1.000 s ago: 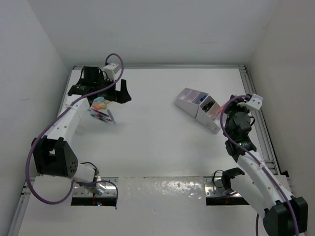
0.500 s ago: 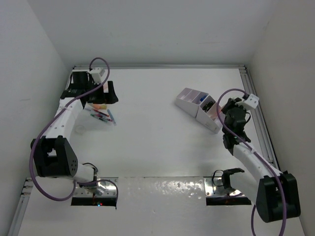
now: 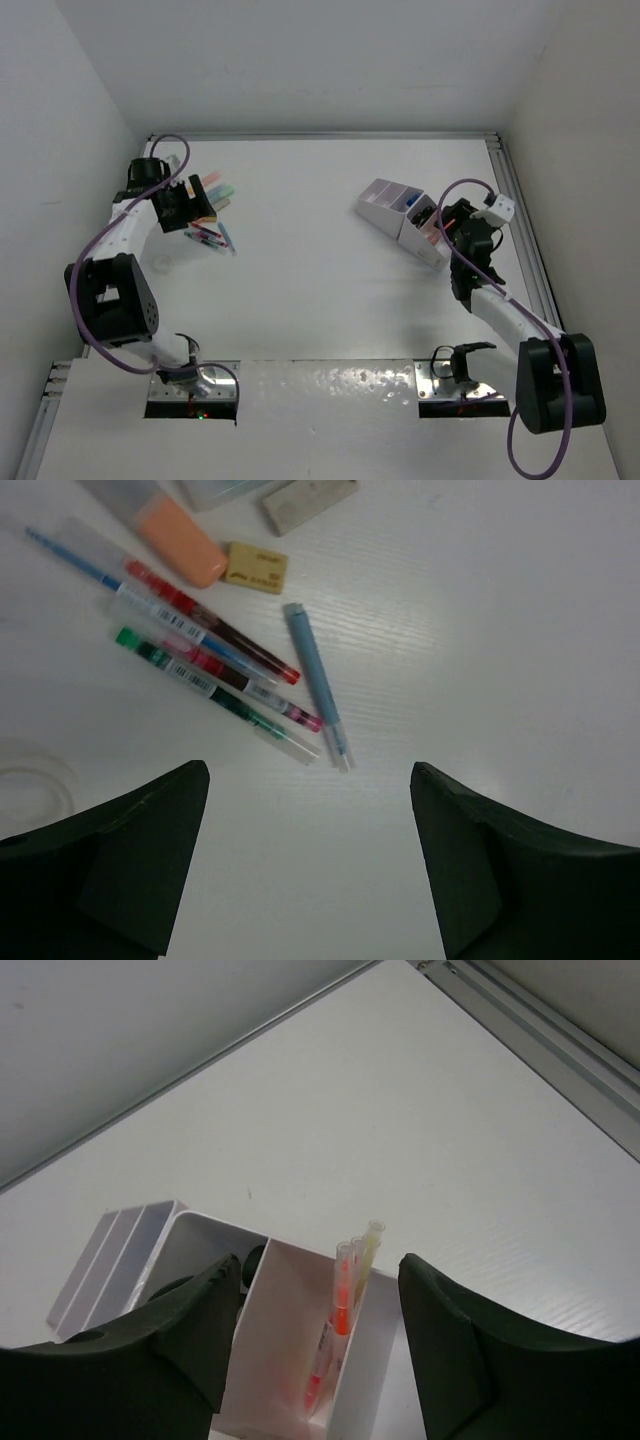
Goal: Sort the stationery into containers
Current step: Place the pen in the storage box, then pick up the pen from the center of the board.
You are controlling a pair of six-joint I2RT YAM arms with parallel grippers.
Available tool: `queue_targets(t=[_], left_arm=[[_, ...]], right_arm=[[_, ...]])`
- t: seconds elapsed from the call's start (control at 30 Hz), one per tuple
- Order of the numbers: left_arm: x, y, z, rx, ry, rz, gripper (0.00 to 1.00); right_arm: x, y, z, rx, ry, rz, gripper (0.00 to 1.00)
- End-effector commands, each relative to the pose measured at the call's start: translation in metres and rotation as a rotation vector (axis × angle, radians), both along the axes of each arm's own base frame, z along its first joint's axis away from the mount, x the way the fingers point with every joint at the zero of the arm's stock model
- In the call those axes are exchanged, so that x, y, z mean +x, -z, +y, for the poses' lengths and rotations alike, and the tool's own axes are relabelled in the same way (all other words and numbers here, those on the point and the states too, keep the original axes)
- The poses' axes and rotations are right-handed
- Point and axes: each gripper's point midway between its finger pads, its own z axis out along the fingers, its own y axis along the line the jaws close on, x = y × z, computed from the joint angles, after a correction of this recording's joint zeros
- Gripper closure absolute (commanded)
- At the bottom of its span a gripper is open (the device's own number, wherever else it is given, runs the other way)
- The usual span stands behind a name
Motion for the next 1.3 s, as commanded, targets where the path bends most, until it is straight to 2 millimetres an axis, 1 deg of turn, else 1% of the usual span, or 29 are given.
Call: queue_targets(t=[0.0, 0.03, 0.07, 0.1, 0.13, 0.17, 0.2, 0.23, 0.27, 0.3, 0.33, 0.37, 0.4, 0.43, 0.5, 0.57, 0.67, 0.77, 0.87, 1.0, 1.07, 1.13, 1.17, 1.27], left_arm=[[-0.004, 0.024, 0.02, -0.04, -0.16, 0.103, 0.21], [-0.004, 0.027, 0.022, -0.047, -0.172, 0.124, 0.25], [-0.003, 0.03, 0.023, -0.049, -0.179, 0.136, 0.26], [-0.003, 0.038, 0.023, -0.055, -0.195, 0.163, 0.27], [-0.002, 0.042, 0.023, -0.054, -0.2, 0.17, 0.29], [-0.001, 0.045, 0.023, -0.055, -0.206, 0.177, 0.31], [0.0, 0.053, 0.022, -0.045, -0.216, 0.198, 0.31], [0.0, 0.056, 0.022, -0.037, -0.222, 0.206, 0.32], [0.001, 0.059, 0.022, -0.031, -0.231, 0.214, 0.33], [0.001, 0.065, 0.025, -0.024, -0.254, 0.23, 0.4], [0.002, 0.068, 0.027, -0.018, -0.268, 0.235, 0.44], [0.002, 0.073, 0.031, -0.014, -0.286, 0.245, 0.49], [0.003, 0.074, 0.033, -0.005, -0.295, 0.245, 0.57], [0.006, 0.076, 0.035, 0.003, -0.301, 0.24, 0.58], [0.008, 0.08, 0.036, 0.015, -0.304, 0.247, 0.61], [0.01, 0.08, 0.038, 0.017, -0.312, 0.251, 0.61], [0.007, 0.089, 0.04, 0.027, -0.32, 0.272, 0.61], [0.005, 0.098, 0.038, 0.02, -0.318, 0.291, 0.61], [0.007, 0.102, 0.034, 0.021, -0.306, 0.291, 0.61], [0.009, 0.107, 0.035, 0.025, -0.308, 0.298, 0.62], [0.008, 0.11, 0.034, 0.025, -0.306, 0.308, 0.66], [0.005, 0.113, 0.035, 0.024, -0.309, 0.324, 0.67], [0.003, 0.115, 0.033, 0.022, -0.308, 0.33, 0.7], [-0.007, 0.119, 0.036, 0.029, -0.321, 0.359, 0.73]], right_arm=[[0.006, -0.035, 0.003, -0.008, -0.023, -0.051, 0.36], [0.006, -0.041, 0.002, -0.024, -0.023, -0.05, 0.35], [0.004, -0.049, 0.002, -0.03, -0.021, -0.062, 0.35], [0.001, -0.047, 0.003, -0.037, -0.025, -0.039, 0.35], [0.002, -0.057, 0.003, -0.047, -0.029, -0.049, 0.35], [0.002, -0.061, 0.006, -0.054, -0.041, -0.047, 0.35], [-0.001, -0.063, 0.008, -0.063, -0.048, -0.029, 0.35], [0.001, -0.073, 0.01, -0.081, -0.057, -0.035, 0.35], [0.001, -0.076, 0.018, -0.093, -0.082, -0.034, 0.36], [0.0, -0.077, 0.021, -0.102, -0.09, -0.023, 0.36], [0.001, -0.085, 0.025, -0.117, -0.108, -0.032, 0.36], [0.0, -0.087, 0.033, -0.12, -0.129, -0.037, 0.36], [-0.001, -0.091, 0.035, -0.12, -0.137, -0.05, 0.36], [-0.001, -0.091, 0.039, -0.121, -0.149, -0.055, 0.36], [-0.002, -0.092, 0.041, -0.122, -0.149, -0.065, 0.36], [-0.003, -0.091, 0.04, -0.118, -0.139, -0.064, 0.36], [-0.006, -0.09, 0.04, -0.118, -0.141, -0.06, 0.36], [-0.008, -0.093, 0.038, -0.119, -0.131, -0.067, 0.36], [-0.01, -0.095, 0.037, -0.13, -0.127, -0.065, 0.36], [-0.012, -0.095, 0.034, -0.138, -0.119, -0.057, 0.36], [-0.015, -0.095, 0.032, -0.137, -0.109, -0.06, 0.36], [-0.016, -0.096, 0.031, -0.137, -0.104, -0.062, 0.36], [-0.017, -0.097, 0.031, -0.136, -0.101, -0.066, 0.36], [-0.019, -0.1, 0.029, -0.139, -0.095, -0.075, 0.36]])
